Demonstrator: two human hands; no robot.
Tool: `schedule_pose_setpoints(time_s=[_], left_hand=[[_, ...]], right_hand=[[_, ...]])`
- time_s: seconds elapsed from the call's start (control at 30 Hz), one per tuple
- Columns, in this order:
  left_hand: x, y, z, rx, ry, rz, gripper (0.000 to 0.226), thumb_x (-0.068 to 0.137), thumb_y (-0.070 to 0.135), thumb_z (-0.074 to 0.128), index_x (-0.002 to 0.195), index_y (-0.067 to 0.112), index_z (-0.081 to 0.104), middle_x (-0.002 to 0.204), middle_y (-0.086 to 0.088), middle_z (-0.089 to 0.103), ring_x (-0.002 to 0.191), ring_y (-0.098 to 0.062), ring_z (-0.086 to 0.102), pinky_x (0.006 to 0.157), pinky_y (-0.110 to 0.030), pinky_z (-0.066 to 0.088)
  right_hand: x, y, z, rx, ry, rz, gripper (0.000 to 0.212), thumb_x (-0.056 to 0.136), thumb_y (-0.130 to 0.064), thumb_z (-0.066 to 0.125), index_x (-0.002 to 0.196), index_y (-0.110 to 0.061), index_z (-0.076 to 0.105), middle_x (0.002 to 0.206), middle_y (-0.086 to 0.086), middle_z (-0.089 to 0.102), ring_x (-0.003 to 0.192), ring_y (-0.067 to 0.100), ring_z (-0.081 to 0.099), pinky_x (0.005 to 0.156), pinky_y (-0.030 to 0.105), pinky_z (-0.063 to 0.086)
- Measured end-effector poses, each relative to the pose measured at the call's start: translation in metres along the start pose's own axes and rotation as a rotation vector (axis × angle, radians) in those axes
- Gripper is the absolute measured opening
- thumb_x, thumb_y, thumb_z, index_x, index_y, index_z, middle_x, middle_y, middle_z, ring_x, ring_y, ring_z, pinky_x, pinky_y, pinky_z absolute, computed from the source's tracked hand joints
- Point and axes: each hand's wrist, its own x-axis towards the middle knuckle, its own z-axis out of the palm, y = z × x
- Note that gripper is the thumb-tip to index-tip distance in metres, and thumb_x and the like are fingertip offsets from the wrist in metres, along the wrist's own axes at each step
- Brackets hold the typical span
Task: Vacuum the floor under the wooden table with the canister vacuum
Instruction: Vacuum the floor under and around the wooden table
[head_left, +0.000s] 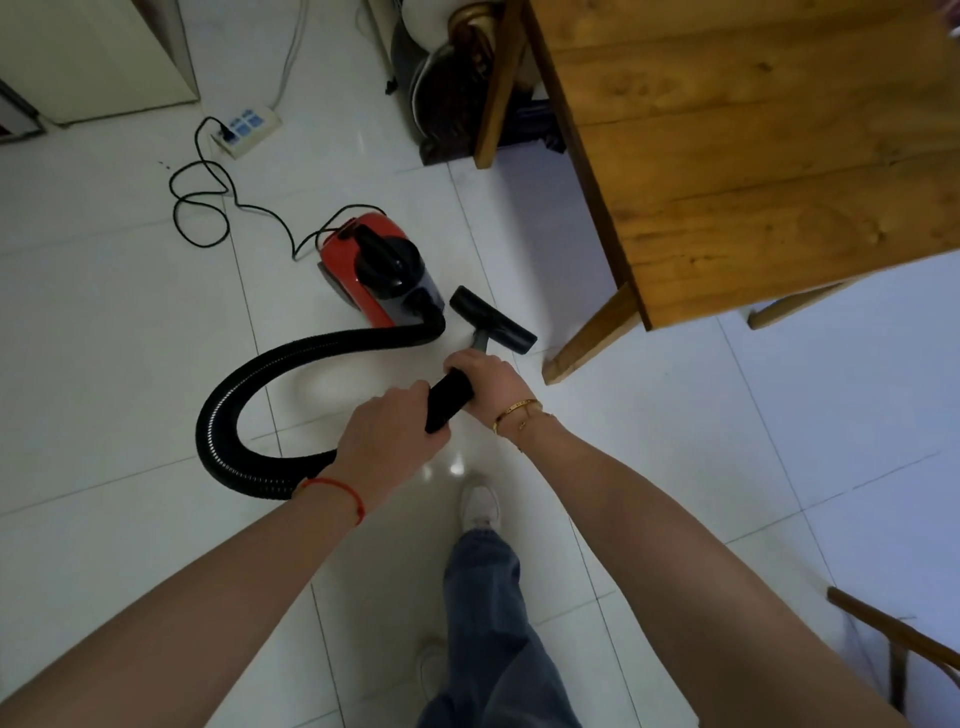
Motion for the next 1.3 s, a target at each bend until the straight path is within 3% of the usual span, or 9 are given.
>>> schedule_pose_setpoints(time_s=[0.33,0.5,0.67,0.8,1.0,1.13,1.3], left_hand=[[0.115,0.018,-0.026,-0.038,-0.024,-0.036,0.023,0.089,0.038,0.056,0.09,0.016,0.047,0.07,0.002,0.053,0.054,-0.012,0.048,0.048,-0.023,0.036],[0.157,0.029,-0.039,-0.025,-0.031,-0.013,0.025,0.09,0.039,0.054,0.088,0.018,0.042,0.072,0.0,0.055,0.057,-0.014,0.051,0.051,-0.024,0.036],[0.18,0.025,-0.057,0.018,-0.036,0.008,0.027,0.091,0.043,0.052,0.092,0.019,0.04,0.075,0.002,0.053,0.058,-0.011,0.049,0.052,-0.021,0.032],[0.184,0.01,-0.072,0.037,-0.038,0.032,0.028,0.092,0.044,0.052,0.096,0.017,0.045,0.076,0.001,0.056,0.061,-0.014,0.054,0.056,-0.024,0.039],[0.173,-0.031,-0.103,0.066,-0.061,0.069,0.026,0.091,0.041,0.052,0.099,0.017,0.048,0.074,0.005,0.051,0.059,-0.012,0.046,0.054,-0.022,0.033],[0.163,-0.062,-0.125,0.099,-0.102,0.124,0.031,0.09,0.046,0.052,0.094,0.018,0.042,0.075,0.005,0.048,0.062,-0.013,0.046,0.057,-0.024,0.036],[0.158,-0.089,-0.142,0.083,-0.139,0.17,0.032,0.088,0.041,0.056,0.101,0.013,0.051,0.068,0.007,0.043,0.061,-0.014,0.047,0.057,-0.025,0.038]], right_hand=[[0.098,0.039,-0.06,-0.086,-0.043,0.008,0.023,0.082,-0.005,0.06,0.105,-0.009,0.06,0.112,0.01,0.06,0.09,0.031,0.063,0.078,0.037,0.053],[0.13,0.056,-0.084,-0.08,-0.031,0.038,0.03,0.082,-0.002,0.06,0.11,-0.012,0.059,0.116,0.009,0.059,0.092,0.033,0.064,0.082,0.038,0.053],[0.153,0.053,-0.095,-0.071,0.006,0.055,0.024,0.082,-0.003,0.06,0.105,-0.01,0.059,0.112,0.01,0.06,0.09,0.032,0.063,0.081,0.038,0.053],[0.165,0.039,-0.092,-0.043,0.031,0.077,0.025,0.081,-0.002,0.06,0.104,-0.011,0.059,0.111,0.008,0.061,0.09,0.032,0.063,0.082,0.037,0.053],[0.173,-0.007,-0.074,0.037,0.044,0.093,0.029,0.075,0.002,0.061,0.102,-0.009,0.06,0.107,0.011,0.062,0.09,0.035,0.063,0.076,0.043,0.054],[0.175,-0.04,-0.06,0.1,0.066,0.113,0.035,0.074,0.0,0.066,0.107,-0.01,0.061,0.112,0.01,0.061,0.093,0.034,0.062,0.081,0.037,0.053],[0.175,-0.068,-0.053,0.128,0.081,0.137,0.039,0.073,-0.007,0.074,0.109,-0.01,0.061,0.114,0.011,0.061,0.099,0.031,0.06,0.085,0.037,0.051]])
